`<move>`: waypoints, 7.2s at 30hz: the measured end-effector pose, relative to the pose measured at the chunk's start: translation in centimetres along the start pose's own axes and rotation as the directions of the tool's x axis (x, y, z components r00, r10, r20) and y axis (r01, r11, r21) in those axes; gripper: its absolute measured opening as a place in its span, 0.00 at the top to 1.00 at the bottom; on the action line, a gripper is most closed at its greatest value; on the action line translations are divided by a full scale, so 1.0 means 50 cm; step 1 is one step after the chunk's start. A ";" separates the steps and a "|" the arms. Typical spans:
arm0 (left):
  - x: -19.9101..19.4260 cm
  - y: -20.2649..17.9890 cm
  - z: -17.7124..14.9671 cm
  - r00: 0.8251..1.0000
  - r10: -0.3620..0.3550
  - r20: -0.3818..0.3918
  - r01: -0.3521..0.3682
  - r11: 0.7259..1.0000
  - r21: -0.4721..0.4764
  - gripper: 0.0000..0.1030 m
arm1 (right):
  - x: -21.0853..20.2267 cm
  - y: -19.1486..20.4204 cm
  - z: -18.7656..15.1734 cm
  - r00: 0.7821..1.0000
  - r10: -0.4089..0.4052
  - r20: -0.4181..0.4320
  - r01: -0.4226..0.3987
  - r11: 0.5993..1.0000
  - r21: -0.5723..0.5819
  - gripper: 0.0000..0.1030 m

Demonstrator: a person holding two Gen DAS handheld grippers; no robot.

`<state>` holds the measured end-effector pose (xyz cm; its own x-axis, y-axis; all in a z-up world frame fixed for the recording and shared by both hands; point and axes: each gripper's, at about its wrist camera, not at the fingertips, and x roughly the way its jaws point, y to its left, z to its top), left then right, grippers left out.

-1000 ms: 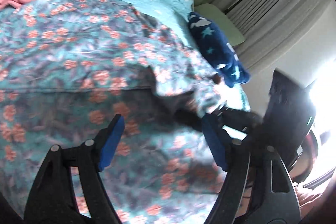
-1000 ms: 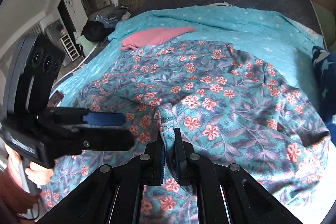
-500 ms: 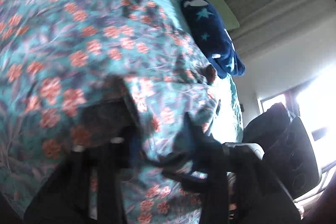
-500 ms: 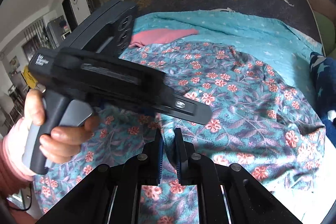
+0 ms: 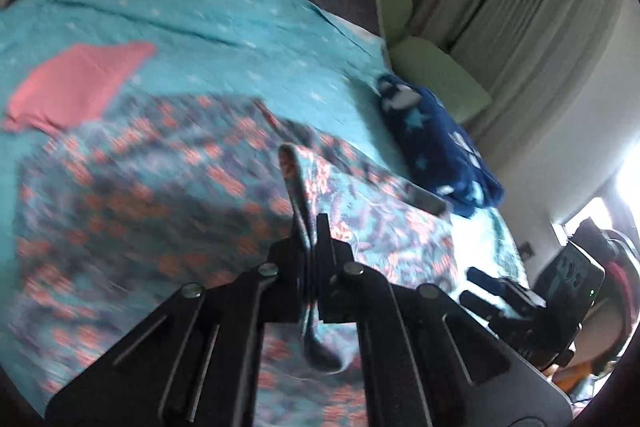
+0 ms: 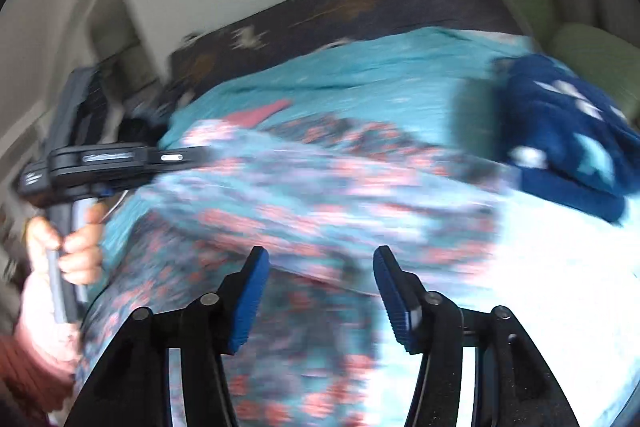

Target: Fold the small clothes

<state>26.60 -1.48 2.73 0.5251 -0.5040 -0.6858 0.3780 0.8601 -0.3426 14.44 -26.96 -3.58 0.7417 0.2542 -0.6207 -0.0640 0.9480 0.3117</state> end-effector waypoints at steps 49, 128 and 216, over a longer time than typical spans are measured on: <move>-0.069 0.353 -0.021 0.949 0.313 -0.021 -0.309 0.921 -0.239 0.95 | 0.107 -0.056 0.065 0.958 -0.252 -0.135 0.268 0.955 0.125 0.31; 0.157 0.460 0.144 0.932 0.314 -0.181 -0.352 0.906 -0.237 0.46 | 0.437 -0.025 0.374 0.958 0.080 -0.275 -0.056 0.994 0.093 0.48; -0.353 0.262 -0.610 0.994 0.104 0.035 -0.083 0.923 -0.376 0.55 | -0.201 0.007 -0.343 0.922 0.321 -0.215 -0.226 0.899 0.375 0.51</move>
<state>-0.96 21.08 -9.22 0.5876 -0.4145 -0.6949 0.0187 0.8656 -0.5005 -4.48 -25.88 -9.60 0.5200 0.5803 -0.6268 0.0254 0.7230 0.6904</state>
